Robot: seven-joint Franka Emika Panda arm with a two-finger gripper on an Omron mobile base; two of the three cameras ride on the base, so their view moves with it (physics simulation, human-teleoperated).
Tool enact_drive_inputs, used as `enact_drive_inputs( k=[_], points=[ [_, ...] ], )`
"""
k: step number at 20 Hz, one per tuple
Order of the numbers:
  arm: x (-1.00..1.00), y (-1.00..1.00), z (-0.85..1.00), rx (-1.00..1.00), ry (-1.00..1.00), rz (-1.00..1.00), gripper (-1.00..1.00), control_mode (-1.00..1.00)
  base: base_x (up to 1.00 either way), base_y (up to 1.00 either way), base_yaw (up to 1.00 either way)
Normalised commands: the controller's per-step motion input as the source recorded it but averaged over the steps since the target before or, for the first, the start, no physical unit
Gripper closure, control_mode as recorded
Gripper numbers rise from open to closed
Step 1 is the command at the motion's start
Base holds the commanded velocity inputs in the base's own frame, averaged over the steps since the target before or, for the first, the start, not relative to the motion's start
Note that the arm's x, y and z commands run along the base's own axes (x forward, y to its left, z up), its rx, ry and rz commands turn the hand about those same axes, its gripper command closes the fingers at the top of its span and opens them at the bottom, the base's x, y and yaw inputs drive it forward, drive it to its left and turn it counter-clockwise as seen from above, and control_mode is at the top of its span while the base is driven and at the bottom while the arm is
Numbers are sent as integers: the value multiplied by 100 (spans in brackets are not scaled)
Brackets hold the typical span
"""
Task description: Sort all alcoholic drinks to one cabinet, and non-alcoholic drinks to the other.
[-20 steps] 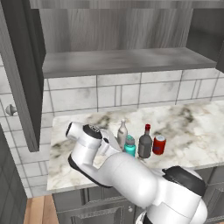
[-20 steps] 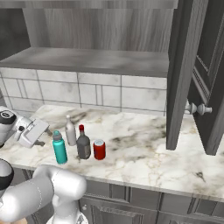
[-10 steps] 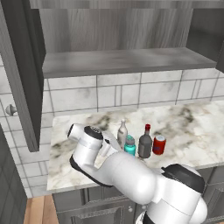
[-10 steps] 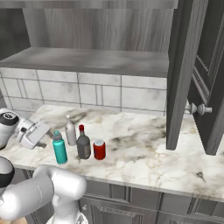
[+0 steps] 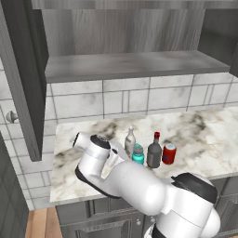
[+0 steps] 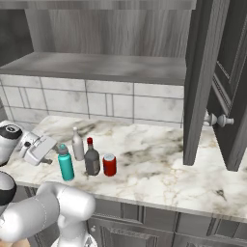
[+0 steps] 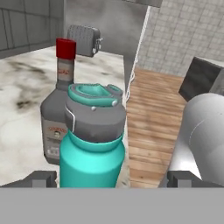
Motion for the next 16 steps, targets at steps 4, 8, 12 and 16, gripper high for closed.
enact_drive_inputs(
  k=[4, 8, 12, 16],
  points=[
    [0, -10, -9, 0, 0, 2, -100, -100, 0, 0, 0],
    [0, -14, -11, 0, 0, 4, -100, -100, 0, 0, 0],
    [0, -6, -11, 0, 0, 5, -100, -100, 0, 0, 0],
    [0, -3, -10, -1, 0, 7, -100, -100, 0, 0, 0]
  ],
)
